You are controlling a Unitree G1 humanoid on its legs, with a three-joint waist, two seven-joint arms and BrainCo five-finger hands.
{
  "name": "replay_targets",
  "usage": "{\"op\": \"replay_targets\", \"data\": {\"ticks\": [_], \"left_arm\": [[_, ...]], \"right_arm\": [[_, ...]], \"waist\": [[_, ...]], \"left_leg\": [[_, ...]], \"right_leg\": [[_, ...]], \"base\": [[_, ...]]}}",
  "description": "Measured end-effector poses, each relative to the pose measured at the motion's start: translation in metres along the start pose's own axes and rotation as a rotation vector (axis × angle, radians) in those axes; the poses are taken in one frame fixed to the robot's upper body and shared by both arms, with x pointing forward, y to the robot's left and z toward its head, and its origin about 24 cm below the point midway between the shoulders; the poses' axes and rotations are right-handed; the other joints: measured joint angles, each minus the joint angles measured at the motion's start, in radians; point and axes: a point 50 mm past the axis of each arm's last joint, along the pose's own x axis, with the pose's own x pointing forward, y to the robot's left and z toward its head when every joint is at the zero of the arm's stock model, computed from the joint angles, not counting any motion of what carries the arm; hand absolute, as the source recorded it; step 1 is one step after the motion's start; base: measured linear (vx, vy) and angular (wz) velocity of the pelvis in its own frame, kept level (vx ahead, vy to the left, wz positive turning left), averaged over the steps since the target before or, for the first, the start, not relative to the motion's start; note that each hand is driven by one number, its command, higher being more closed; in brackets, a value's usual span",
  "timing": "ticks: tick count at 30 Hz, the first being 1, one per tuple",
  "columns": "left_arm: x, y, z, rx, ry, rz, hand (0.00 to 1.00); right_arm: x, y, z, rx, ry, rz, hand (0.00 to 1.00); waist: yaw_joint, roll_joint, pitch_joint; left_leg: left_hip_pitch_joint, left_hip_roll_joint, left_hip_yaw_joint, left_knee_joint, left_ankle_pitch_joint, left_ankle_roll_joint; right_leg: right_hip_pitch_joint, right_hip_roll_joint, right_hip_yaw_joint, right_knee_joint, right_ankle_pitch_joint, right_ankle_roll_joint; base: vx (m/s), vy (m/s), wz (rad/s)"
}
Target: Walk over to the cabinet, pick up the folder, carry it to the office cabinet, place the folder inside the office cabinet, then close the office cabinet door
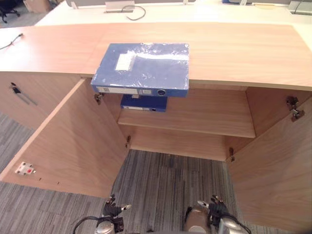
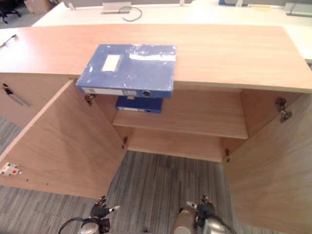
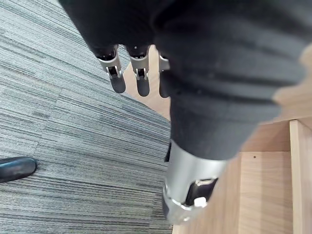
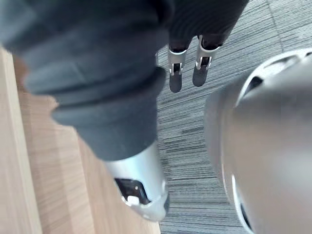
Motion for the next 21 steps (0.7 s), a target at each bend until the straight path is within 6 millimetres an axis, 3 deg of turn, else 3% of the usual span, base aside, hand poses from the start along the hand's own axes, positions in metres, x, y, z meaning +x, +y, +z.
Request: {"op": "replay_targets", "data": {"ticks": [1, 3, 4, 6, 8, 9, 14, 17, 18, 19, 21], "left_arm": [[0.001, 0.001, 0.002, 0.006, -0.005, 0.002, 0.0], [0.001, 0.006, 0.001, 0.019, -0.002, 0.011, 0.0], [0.003, 0.002, 0.001, 0.022, 0.009, 0.001, 0.0], [0.002, -0.008, 0.001, 0.031, 0.006, -0.036, 0.0], [0.001, -0.019, 0.001, 0.011, 0.006, -0.061, 0.0], [0.0, -0.022, 0.001, 0.0, 0.0, -0.066, 0.0], [0.001, -0.021, 0.01, 0.014, -0.036, -0.08, 0.0], [-0.002, -0.019, 0.012, 0.039, -0.06, -0.098, 0.0], [-0.004, -0.018, 0.016, 0.031, -0.085, -0.096, 0.0], [-0.006, -0.016, 0.017, 0.025, -0.099, -0.093, 0.0], [-0.008, -0.015, 0.02, 0.015, -0.118, -0.092, 0.0]], "right_arm": [[-0.001, 0.002, -0.003, -0.014, 0.006, 0.014, 0.0], [-0.002, 0.004, -0.006, -0.022, 0.013, 0.022, 0.0], [-0.002, -0.001, -0.007, -0.032, 0.019, 0.012, 0.0], [0.0, -0.004, 0.0, -0.046, 0.0, 0.005, 0.0], [-0.001, -0.008, -0.003, -0.059, 0.008, -0.005, 0.0], [-0.001, -0.007, -0.004, -0.072, 0.012, -0.002, 0.0], [-0.002, -0.002, -0.007, -0.065, 0.014, 0.008, 0.0], [-0.004, -0.005, -0.014, -0.064, 0.036, -0.003, 0.0], [-0.006, -0.006, -0.017, -0.063, 0.043, -0.01, 0.0], [-0.006, -0.006, -0.014, -0.061, 0.031, -0.012, 0.0], [-0.005, -0.006, -0.009, -0.06, 0.008, -0.012, 0.0]], "waist": [[-0.005, 0.005, 0.014], [-0.005, -0.025, 0.019], [0.001, -0.033, 0.031], [0.003, -0.022, 0.034], [-0.001, -0.023, 0.035], [0.001, -0.023, 0.034], [0.003, -0.022, 0.03], [0.004, -0.029, 0.036], [0.011, -0.03, 0.038], [0.017, -0.032, 0.039], [0.024, -0.033, 0.039]], "left_leg": [[0.014, 0.033, -0.005, 0.016, -0.012, -0.017], [0.03, 0.035, 0.001, 0.046, -0.055, -0.062], [0.045, 0.033, 0.002, 0.067, -0.104, -0.08], [0.012, 0.052, 0.012, 0.096, -0.115, -0.09], [0.004, 0.05, 0.023, 0.061, -0.104, -0.097], [-0.003, 0.063, 0.047, 0.052, -0.062, -0.102], [-0.041, 0.095, 0.058, 0.122, -0.074, -0.123], [-0.164, 0.154, 0.114, 0.448, -0.08, -0.164], [-0.214, 0.205, 0.165, 0.598, -0.089, -0.158], [-0.249, 0.25, 0.202, 0.67, -0.105, -0.144], [-0.29, 0.276, 0.21, 0.666, -0.123, -0.136]], "right_leg": [[-0.003, 0.045, -0.036, -0.107, -0.001, 0.003], [0.011, 0.092, -0.058, -0.363, 0.073, 0.001], [0.023, 0.1, -0.064, -0.424, 0.155, -0.081], [0.03, 0.13, -0.064, -0.465, 0.15, -0.096], [0.059, 0.136, -0.079, -0.494, 0.148, -0.099], [0.082, 0.156, -0.091, -0.512, 0.143, -0.097], [0.12, 0.175, -0.13, -0.577, 0.136, -0.077], [0.217, 0.17, -0.16, -0.662, 0.147, -0.07], [0.254, 0.171, -0.163, -0.679, 0.15, -0.073], [0.283, 0.171, -0.164, -0.691, 0.15, -0.074], [0.301, 0.167, -0.163, -0.709, 0.158, -0.068]], "base": [[0.13, -0.181, 0.02], [0.15, -0.246, 0.02], [0.14, -0.214, -0.13], [0.1, -0.212, -0.16], [0.02, -0.186, 0.1], [-0.03, -0.122, 0.1], [-0.02, -0.065, 0.25], [0.05, -0.049, 0.39], [0.08, -0.001, 0.11], [0.08, 0.018, 0.0], [0.09, 0.074, -0.14]]}}
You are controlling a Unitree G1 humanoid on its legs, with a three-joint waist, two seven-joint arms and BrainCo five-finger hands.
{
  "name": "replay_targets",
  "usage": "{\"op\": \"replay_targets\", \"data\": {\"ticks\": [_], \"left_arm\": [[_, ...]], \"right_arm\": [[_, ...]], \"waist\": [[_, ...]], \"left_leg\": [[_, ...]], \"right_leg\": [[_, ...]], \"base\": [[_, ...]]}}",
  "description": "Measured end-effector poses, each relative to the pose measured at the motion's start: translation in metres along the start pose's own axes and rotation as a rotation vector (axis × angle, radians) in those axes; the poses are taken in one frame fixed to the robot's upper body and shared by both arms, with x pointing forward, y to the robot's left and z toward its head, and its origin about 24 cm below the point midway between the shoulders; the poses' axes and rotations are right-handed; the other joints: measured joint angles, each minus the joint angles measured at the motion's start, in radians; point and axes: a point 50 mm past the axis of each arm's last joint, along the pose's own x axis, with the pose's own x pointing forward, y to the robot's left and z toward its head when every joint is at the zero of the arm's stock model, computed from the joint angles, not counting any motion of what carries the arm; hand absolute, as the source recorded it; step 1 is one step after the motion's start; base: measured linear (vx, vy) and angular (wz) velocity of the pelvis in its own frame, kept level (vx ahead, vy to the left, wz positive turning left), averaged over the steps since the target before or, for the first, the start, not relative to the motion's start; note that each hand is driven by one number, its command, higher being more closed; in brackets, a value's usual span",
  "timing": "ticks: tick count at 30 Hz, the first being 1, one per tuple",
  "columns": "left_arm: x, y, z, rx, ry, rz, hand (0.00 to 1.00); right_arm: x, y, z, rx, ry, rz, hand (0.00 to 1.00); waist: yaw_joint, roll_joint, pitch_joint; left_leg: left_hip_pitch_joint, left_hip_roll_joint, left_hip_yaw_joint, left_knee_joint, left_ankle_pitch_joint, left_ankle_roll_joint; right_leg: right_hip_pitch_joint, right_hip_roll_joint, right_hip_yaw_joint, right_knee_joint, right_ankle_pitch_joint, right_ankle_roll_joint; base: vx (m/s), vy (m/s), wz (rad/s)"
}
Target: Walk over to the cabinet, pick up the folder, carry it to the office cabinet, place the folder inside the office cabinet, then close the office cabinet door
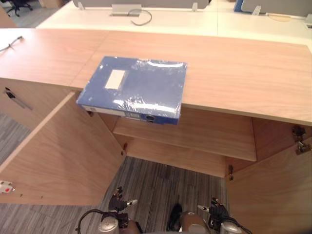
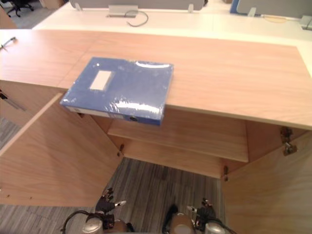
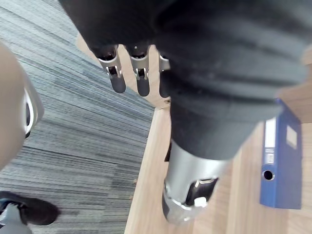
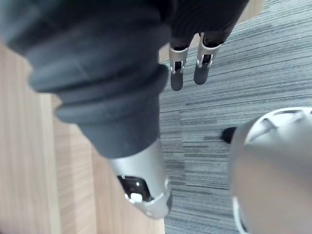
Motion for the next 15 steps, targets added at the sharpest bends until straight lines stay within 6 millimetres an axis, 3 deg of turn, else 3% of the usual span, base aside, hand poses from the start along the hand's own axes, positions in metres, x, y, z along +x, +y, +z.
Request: {"op": "replay_targets", "data": {"ticks": [2, 3, 4, 5, 8, 13, 15], "left_arm": [[0.0, 0.0, 0.005, -0.033, -0.02, 0.001, 0.0], [-0.001, 0.0, 0.005, -0.066, -0.023, 0.007, 0.0], [-0.001, 0.0, 0.006, -0.087, -0.023, 0.01, 0.0], [0.0, 0.004, 0.006, -0.152, -0.02, 0.023, 0.0], [-0.001, 0.013, 0.003, -0.331, -0.01, 0.047, 0.0], [-0.001, 0.026, 0.007, -0.508, -0.038, 0.05, 0.0], [-0.001, 0.028, 0.019, -0.58, -0.097, 0.027, 0.0]], "right_arm": [[0.0, 0.001, 0.008, 0.001, -0.034, 0.003, 0.0], [0.0, 0.0, 0.011, 0.0, -0.047, 0.002, 0.0], [0.001, -0.001, 0.013, -0.003, -0.055, -0.001, 0.0], [0.0, 0.002, 0.012, 0.001, -0.051, 0.006, 0.0], [0.0, 0.007, 0.01, 0.009, -0.044, 0.027, 0.0], [0.0, 0.011, 0.006, 0.008, -0.021, 0.056, 0.0], [0.001, 0.01, 0.004, 0.004, -0.014, 0.06, 0.0]], "waist": [[0.018, 0.004, -0.003], [0.02, 0.018, -0.012], [0.021, 0.031, -0.02], [0.023, 0.026, -0.029], [0.032, 0.008, -0.044], [0.035, 0.01, -0.066], [0.035, 0.009, -0.066]], "left_leg": [[-0.017, -0.008, -0.01, -0.18, 0.026, 0.013], [-0.011, -0.018, -0.031, -0.326, 0.131, 0.032], [-0.01, -0.018, -0.039, -0.376, 0.168, 0.02], [0.026, -0.038, -0.039, -0.445, 0.168, 0.006], [0.097, -0.106, -0.027, -0.607, 0.22, 0.016], [0.124, -0.15, -0.045, -0.671, 0.245, 0.024], [0.123, -0.153, -0.067, -0.672, 0.248, 0.024]], "right_leg": [[0.0, -0.005, 0.016, -0.014, 0.021, 0.026], [0.0, 0.002, 0.017, -0.017, 0.026, 0.036], [0.0, 0.01, 0.018, -0.017, 0.026, 0.044], [0.005, 0.009, 0.028, -0.038, 0.039, 0.062], [0.052, 0.001, 0.025, -0.148, 0.1, 0.095], [0.093, -0.007, 0.007, -0.216, 0.122, 0.11], [0.104, -0.006, -0.001, -0.235, 0.127, 0.11]], "base": [[0.1, 0.164, -0.25], [0.11, 0.186, -0.15], [0.18, 0.214, -0.05], [0.21, 0.196, -0.01], [0.18, 0.145, 0.05], [0.12, 0.075, 0.12], [0.06, -0.023, 0.13]]}}
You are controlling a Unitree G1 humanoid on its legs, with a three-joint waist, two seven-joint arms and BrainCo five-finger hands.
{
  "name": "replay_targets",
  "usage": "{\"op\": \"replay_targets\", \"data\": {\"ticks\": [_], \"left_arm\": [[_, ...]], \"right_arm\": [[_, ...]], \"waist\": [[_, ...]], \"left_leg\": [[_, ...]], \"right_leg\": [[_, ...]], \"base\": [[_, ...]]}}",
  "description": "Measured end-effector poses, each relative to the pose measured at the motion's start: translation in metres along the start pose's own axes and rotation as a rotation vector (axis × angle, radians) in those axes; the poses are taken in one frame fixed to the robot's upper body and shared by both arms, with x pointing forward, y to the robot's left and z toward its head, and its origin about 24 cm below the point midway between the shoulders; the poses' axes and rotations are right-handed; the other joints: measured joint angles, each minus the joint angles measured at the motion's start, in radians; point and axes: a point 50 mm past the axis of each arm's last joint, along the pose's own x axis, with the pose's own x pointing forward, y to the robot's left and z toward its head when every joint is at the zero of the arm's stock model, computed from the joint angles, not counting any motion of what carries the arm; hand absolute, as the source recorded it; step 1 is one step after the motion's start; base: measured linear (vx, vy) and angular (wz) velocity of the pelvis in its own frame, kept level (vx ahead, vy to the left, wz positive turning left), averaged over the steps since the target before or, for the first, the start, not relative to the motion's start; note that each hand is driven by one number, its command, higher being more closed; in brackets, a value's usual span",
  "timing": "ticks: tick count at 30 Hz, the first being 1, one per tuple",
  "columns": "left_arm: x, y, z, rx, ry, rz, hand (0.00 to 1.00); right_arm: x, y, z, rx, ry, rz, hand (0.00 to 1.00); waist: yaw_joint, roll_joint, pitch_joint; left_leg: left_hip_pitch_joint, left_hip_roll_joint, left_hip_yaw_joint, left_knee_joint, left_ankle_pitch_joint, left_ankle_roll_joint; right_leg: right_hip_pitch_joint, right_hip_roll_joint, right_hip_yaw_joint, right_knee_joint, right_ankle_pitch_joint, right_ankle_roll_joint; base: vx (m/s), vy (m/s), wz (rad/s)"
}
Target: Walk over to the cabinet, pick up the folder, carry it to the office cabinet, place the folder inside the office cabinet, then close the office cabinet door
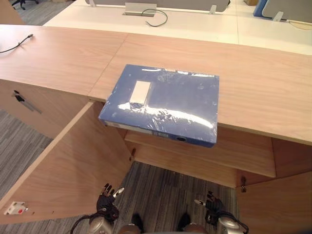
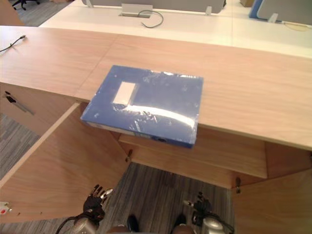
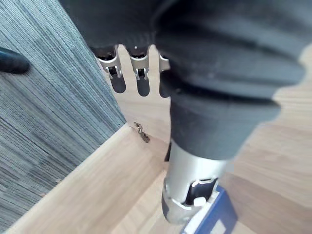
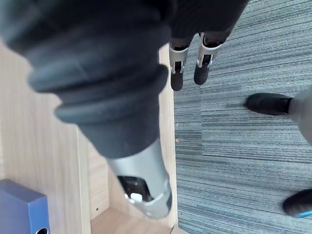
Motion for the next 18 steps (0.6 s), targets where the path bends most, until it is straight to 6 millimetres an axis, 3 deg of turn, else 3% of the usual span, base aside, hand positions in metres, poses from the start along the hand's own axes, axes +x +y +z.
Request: {"op": "replay_targets", "data": {"ticks": [5, 10, 18], "left_arm": [[-0.007, -0.043, 0.038, -0.133, -0.199, -0.207, 0.0], [-0.02, -0.077, 0.06, -0.236, -0.318, -0.339, 0.0], [-0.05, -0.089, 0.093, 0.192, -0.65, -0.094, 0.0]], "right_arm": [[0.002, -0.002, -0.009, -0.081, 0.054, 0.007, 0.0], [0.001, 0.002, -0.014, -0.12, 0.077, 0.015, 0.0], [-0.003, 0.035, -0.022, -0.145, 0.061, 0.072, 0.0]], "waist": [[0.005, 0.0, -0.003], [0.005, -0.001, -0.004], [0.036, -0.007, -0.019]], "left_leg": [[0.001, -0.008, -0.033, -0.038, 0.026, 0.001], [0.001, -0.018, -0.073, -0.056, 0.026, 0.001], [0.0, -0.024, -0.118, -0.066, 0.028, 0.013]], "right_leg": [[0.01, 0.006, -0.022, -0.03, 0.014, -0.005], [0.021, 0.004, -0.044, -0.047, 0.034, -0.003], [0.037, 0.0, -0.067, -0.063, 0.059, 0.002]], "base": [[0.01, -0.03, 0.13], [-0.02, 0.016, 0.11], [-0.08, 0.026, 0.12]]}}
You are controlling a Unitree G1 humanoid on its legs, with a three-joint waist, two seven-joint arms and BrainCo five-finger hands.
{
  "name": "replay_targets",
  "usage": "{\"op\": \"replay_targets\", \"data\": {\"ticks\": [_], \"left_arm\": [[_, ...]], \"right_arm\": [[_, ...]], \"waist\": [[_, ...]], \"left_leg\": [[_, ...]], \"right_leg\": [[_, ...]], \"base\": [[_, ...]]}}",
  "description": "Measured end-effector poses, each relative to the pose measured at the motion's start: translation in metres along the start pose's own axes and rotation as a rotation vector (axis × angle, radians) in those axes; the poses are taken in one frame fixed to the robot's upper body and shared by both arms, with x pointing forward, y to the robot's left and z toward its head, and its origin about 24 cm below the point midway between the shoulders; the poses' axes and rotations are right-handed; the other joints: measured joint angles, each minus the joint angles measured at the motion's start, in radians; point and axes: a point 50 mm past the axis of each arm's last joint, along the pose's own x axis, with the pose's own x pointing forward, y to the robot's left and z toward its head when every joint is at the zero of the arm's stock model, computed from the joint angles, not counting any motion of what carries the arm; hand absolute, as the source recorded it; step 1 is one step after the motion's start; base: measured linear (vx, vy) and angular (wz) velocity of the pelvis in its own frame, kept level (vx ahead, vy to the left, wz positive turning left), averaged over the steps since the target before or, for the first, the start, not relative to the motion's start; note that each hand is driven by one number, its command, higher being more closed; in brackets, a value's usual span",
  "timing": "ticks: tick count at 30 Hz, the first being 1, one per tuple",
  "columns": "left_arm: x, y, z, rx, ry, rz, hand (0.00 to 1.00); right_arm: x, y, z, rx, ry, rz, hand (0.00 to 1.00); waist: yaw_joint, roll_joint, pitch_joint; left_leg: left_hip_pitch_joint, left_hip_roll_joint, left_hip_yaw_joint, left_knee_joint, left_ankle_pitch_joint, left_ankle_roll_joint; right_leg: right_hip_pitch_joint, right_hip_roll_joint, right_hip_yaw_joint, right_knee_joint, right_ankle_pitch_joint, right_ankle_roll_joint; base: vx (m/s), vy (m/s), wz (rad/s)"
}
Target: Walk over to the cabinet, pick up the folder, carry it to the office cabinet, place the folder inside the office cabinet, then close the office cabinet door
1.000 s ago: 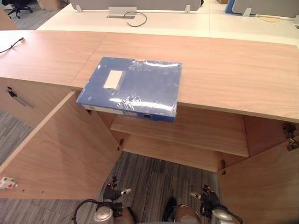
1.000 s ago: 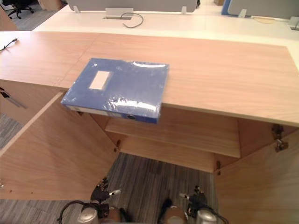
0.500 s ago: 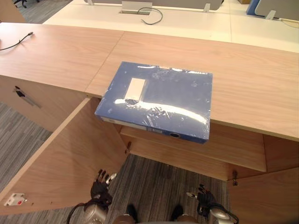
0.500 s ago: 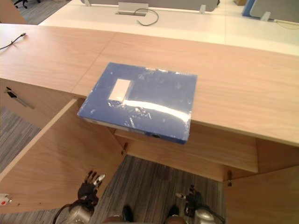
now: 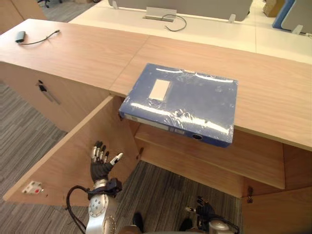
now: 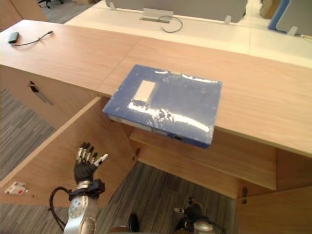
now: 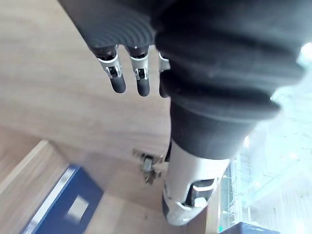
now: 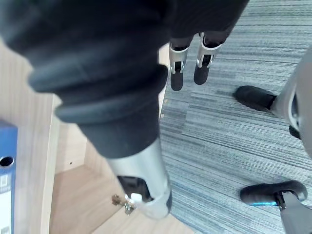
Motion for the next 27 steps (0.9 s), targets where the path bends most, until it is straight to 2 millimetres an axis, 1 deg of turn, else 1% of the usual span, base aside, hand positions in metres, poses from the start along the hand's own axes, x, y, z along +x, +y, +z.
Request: {"op": "replay_targets", "data": {"ticks": [2, 4, 7, 8, 9, 12, 13, 14, 16, 17, 18, 20, 22, 27], "left_arm": [[-0.002, -0.003, 0.014, 0.153, -0.108, 0.046, 0.0], [-0.003, -0.005, 0.022, 0.238, -0.178, 0.087, 0.0], [-0.004, -0.008, 0.03, 0.328, -0.242, 0.137, 0.0], [-0.005, -0.01, 0.033, 0.378, -0.274, 0.156, 0.0], [-0.004, -0.012, 0.034, 0.39, -0.285, 0.16, 0.0], [-0.001, -0.022, 0.045, 0.445, -0.368, 0.175, 0.0], [0.002, -0.028, 0.052, 0.48, -0.426, 0.177, 0.0], [0.003, -0.032, 0.055, 0.504, -0.457, 0.177, 0.0], [0.006, -0.045, 0.066, 0.536, -0.555, 0.146, 0.0], [0.008, -0.053, 0.072, 0.585, -0.628, 0.122, 0.0], [0.009, -0.057, 0.075, 0.614, -0.669, 0.108, 0.0], [0.01, -0.071, 0.085, 0.698, -0.8, 0.059, 0.0], [0.011, -0.077, 0.09, 0.762, -0.879, 0.04, 0.0], [0.013, -0.075, 0.092, 0.85, -0.945, 0.02, 0.0]], "right_arm": [[-0.001, 0.003, 0.0, -0.018, -0.013, -0.004, 0.0], [-0.001, 0.003, 0.0, -0.023, -0.013, -0.021, 0.0], [-0.002, 0.002, -0.004, -0.029, -0.006, -0.04, 0.0], [-0.002, 0.003, -0.005, -0.064, -0.006, -0.039, 0.0], [-0.003, 0.003, -0.005, -0.079, -0.006, -0.036, 0.0], [-0.003, 0.004, -0.007, -0.102, -0.003, -0.029, 0.0], [-0.003, 0.004, -0.006, -0.12, -0.005, -0.023, 0.0], [-0.003, 0.005, -0.006, -0.127, -0.006, -0.019, 0.0], [-0.003, 0.004, -0.006, -0.151, -0.011, -0.013, 0.0], [-0.003, 0.003, -0.007, -0.18, -0.013, -0.004, 0.0], [-0.003, 0.002, -0.007, -0.189, -0.013, -0.001, 0.0], [-0.003, -0.002, -0.008, -0.21, -0.008, 0.0, 0.0], [-0.002, -0.005, -0.009, -0.223, -0.005, 0.002, 0.0], [-0.002, -0.009, -0.008, -0.255, -0.011, 0.011, 0.0]], "waist": [[0.009, -0.001, -0.001], [0.01, -0.001, -0.002], [0.009, -0.007, -0.022], [0.009, -0.013, -0.026], [0.009, -0.015, -0.028], [0.007, -0.023, -0.036], [0.005, -0.025, -0.04], [0.002, -0.026, -0.041], [-0.008, -0.026, -0.047], [-0.009, -0.026, -0.049], [-0.01, -0.026, -0.049], [-0.026, -0.025, -0.052], [-0.042, -0.026, -0.059], [-0.045, -0.024, -0.071]], "left_leg": [[-0.002, 0.003, -0.004, -0.001, 0.001, 0.003], [-0.003, 0.005, -0.004, -0.001, 0.002, 0.002], [-0.018, 0.009, -0.004, -0.001, 0.005, 0.0], [-0.017, 0.01, -0.003, -0.001, 0.006, -0.001], [-0.017, 0.01, -0.003, -0.001, 0.006, -0.002], [-0.019, 0.01, 0.003, -0.002, 0.006, -0.002], [-0.02, 0.01, 0.006, -0.002, 0.006, -0.003], [-0.02, 0.009, 0.007, -0.003, 0.006, -0.003], [-0.02, 0.009, 0.011, -0.003, 0.005, -0.003], [-0.02, 0.01, 0.017, -0.003, 0.005, -0.003], [-0.019, 0.01, 0.018, -0.003, 0.005, -0.003], [-0.018, 0.01, 0.019, -0.003, 0.005, -0.003], [-0.016, 0.011, 0.021, -0.003, 0.005, -0.003], [-0.016, 0.014, 0.023, -0.006, 0.005, -0.003]], "right_leg": [[-0.005, 0.0, 0.001, 0.009, -0.003, 0.001], [-0.009, 0.0, 0.003, 0.016, -0.006, 0.004], [-0.026, 0.004, 0.006, 0.02, -0.005, 0.002], [-0.027, 0.006, 0.007, 0.02, -0.005, 0.002], [-0.027, 0.007, 0.008, 0.02, -0.006, 0.001], [-0.035, 0.009, 0.019, 0.019, -0.006, 0.001], [-0.04, 0.009, 0.026, 0.02, -0.006, 0.001], [-0.041, 0.009, 0.028, 0.02, -0.006, 0.001], [-0.046, 0.009, 0.034, 0.021, -0.006, 0.001], [-0.053, 0.008, 0.045, 0.025, -0.006, 0.001], [-0.057, 0.008, 0.053, 0.026, -0.006, 0.0], [-0.062, 0.008, 0.062, 0.029, -0.006, 0.0], [-0.062, 0.012, 0.067, 0.025, -0.002, -0.005], [-0.064, 0.022, 0.081, 0.0, 0.016, -0.016]], "base": [[-0.09, 0.006, 0.0], [-0.05, -0.001, -0.01], [-0.01, -0.004, -0.02], [0.0, 0.0, 0.0], [0.01, -0.001, -0.03], [0.01, 0.007, -0.09], [0.0, 0.014, -0.13], [-0.01, 0.015, -0.11], [-0.01, 0.017, -0.1], [-0.02, 0.016, -0.18], [-0.03, 0.011, -0.24], [-0.03, 0.004, -0.14], [-0.02, 0.004, -0.08], [-0.05, -0.003, -0.11]]}}
